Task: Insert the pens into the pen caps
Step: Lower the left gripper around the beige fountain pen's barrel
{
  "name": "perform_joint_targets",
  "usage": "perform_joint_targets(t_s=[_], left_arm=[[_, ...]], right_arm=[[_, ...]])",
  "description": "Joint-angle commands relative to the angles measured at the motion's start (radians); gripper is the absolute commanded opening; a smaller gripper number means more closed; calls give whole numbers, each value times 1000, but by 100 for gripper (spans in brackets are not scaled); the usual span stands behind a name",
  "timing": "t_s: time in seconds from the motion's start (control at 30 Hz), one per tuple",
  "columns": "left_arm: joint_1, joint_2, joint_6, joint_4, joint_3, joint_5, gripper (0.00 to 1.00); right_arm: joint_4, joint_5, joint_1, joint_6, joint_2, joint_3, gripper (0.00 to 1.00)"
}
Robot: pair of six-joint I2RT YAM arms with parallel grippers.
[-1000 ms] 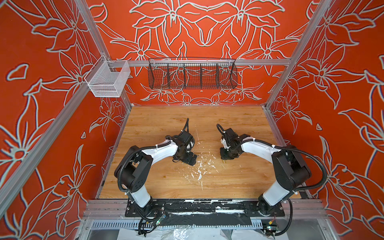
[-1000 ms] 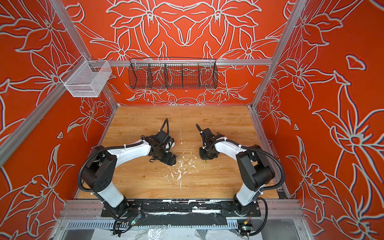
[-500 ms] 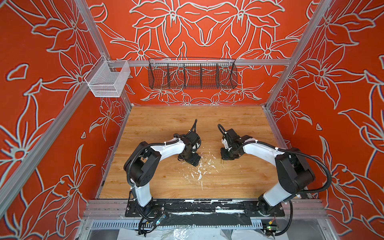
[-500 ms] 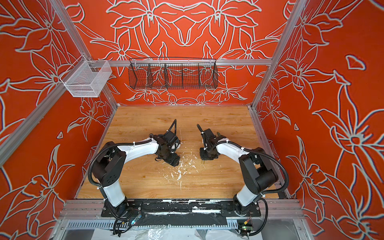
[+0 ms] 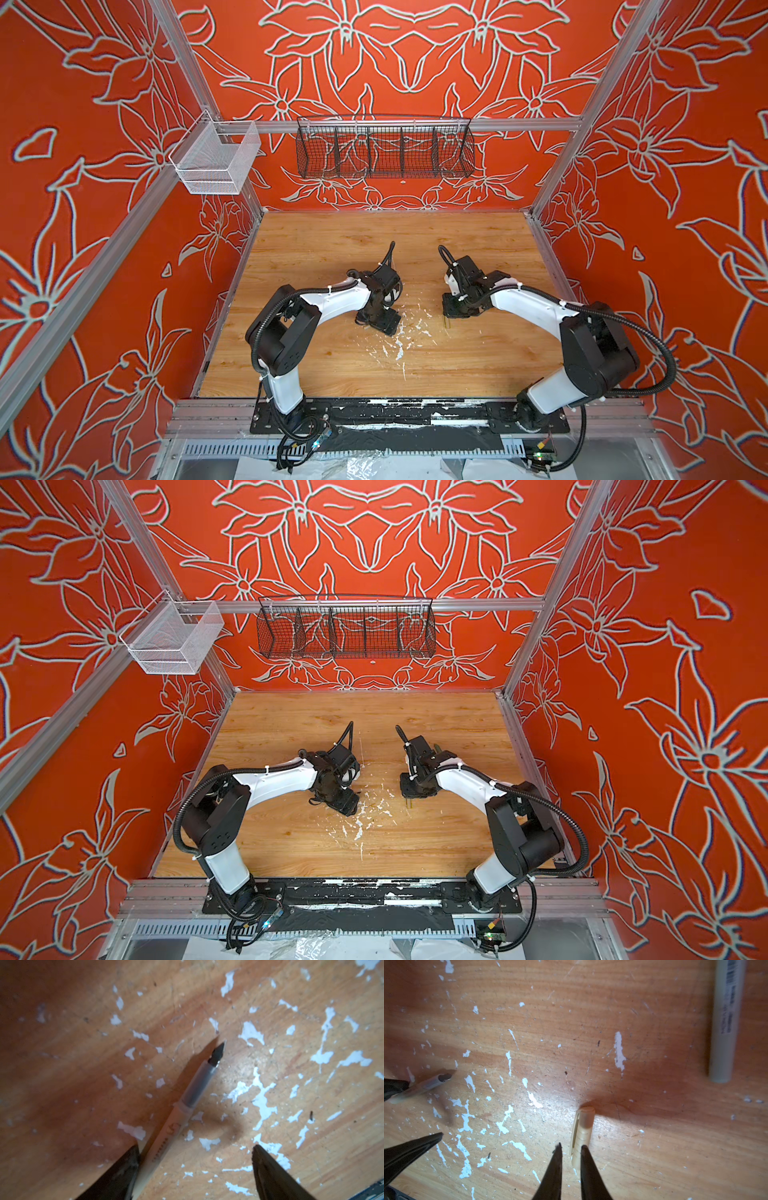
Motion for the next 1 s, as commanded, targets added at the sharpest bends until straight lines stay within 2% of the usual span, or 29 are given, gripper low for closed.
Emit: perform_joint_targets(t_s=[0.0, 0.13, 0.2, 0.3, 0.53, 0.67, 0.9, 0.97], left_arm=[[-30, -39, -27, -12, -44, 56, 84], [-43, -66, -45, 7, -55, 28, 84], [-43, -60, -66, -19, -37, -39, 83], [-43, -47, -78, -39, -17, -93, 77], [-45, -73, -86, -12, -58, -89, 63], [-62, -63, -79, -8, -57, -77, 56], [-88, -36, -91, -21, -60, -117, 54], [-88, -38, -90, -30, -51, -142, 54]], right_arm=[[1, -10, -5, 2, -2, 12, 19], [-4, -16, -4, -8, 14, 29, 19], [-2, -19, -4, -8, 15, 31, 19], [1, -19, -4, -8, 12, 31, 19], [16, -13, -5, 6, -12, 3, 19], [-14, 42, -5, 2, -8, 3, 19], [-42, 84, -4, -4, -4, 4, 19], [-67, 113, 0, -16, 1, 15, 24]])
